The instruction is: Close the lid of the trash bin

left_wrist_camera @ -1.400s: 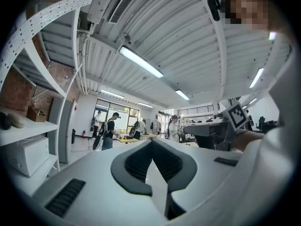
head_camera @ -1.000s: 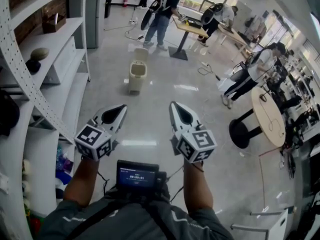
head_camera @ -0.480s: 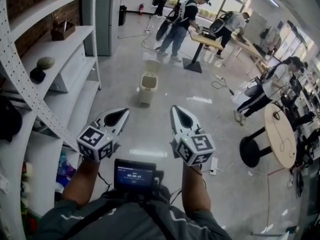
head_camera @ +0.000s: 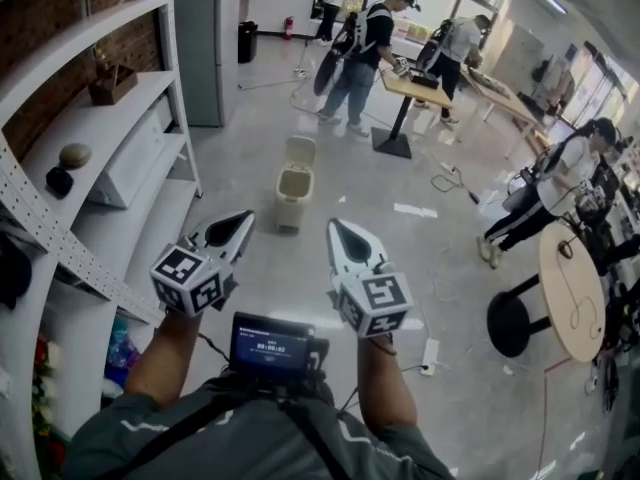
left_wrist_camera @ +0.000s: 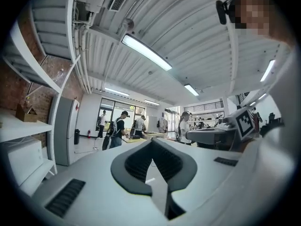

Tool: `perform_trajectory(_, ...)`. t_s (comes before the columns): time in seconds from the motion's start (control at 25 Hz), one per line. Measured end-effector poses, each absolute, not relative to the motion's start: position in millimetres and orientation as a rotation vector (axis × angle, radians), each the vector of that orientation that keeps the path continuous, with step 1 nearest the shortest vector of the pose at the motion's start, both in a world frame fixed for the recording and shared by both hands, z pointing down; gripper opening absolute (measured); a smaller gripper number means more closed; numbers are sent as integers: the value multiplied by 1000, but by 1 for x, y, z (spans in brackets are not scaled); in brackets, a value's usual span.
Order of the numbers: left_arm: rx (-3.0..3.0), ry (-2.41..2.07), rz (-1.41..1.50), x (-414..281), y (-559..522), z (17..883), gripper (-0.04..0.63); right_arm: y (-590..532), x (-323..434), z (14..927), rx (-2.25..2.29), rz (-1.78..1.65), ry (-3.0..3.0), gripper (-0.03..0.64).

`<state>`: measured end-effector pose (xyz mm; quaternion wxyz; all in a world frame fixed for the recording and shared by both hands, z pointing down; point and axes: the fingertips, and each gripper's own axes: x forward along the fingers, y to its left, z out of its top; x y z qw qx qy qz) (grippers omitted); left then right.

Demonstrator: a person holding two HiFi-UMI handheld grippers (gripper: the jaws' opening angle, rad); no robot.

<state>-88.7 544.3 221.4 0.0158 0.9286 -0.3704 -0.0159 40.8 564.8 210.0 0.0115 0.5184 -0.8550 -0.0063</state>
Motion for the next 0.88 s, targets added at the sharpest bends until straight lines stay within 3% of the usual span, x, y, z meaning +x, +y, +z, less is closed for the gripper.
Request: perform_trajectory(0.88,2899,-1069,41,-42,331,244,-5,356,89,231,1747,181,-2644,6)
